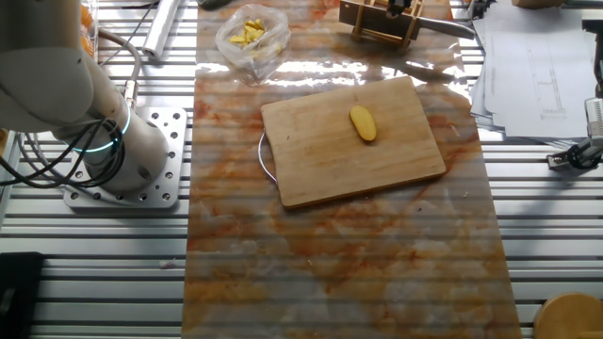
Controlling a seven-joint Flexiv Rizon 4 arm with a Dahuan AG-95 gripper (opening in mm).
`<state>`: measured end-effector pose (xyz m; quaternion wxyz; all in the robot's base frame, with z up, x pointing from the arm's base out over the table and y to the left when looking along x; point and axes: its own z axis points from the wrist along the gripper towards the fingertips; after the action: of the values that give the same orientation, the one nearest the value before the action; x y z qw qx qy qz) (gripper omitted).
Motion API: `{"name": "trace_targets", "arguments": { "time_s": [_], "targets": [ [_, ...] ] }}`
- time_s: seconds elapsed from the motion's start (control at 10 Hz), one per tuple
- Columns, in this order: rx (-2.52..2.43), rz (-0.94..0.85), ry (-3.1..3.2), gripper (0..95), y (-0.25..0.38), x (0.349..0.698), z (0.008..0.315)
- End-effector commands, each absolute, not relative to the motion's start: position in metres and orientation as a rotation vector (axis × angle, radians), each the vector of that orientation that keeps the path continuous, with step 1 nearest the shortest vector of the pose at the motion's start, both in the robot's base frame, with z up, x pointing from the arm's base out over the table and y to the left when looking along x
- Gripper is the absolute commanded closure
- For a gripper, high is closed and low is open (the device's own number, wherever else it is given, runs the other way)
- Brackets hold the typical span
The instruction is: Chop the potatoes
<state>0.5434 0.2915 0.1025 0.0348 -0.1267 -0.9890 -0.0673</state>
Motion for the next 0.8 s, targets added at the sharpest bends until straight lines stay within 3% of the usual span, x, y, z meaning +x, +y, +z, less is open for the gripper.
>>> {"name": "trace_targets", "arguments": {
  "time_s": [0.1, 0.8],
  "targets": [
    [-0.389, -0.205, -3.042, 76.0, 0.293, 0.543, 0.098],
    [-0.389, -0.199, -3.043, 76.0, 0.293, 0.543, 0.073]
  ]
}}
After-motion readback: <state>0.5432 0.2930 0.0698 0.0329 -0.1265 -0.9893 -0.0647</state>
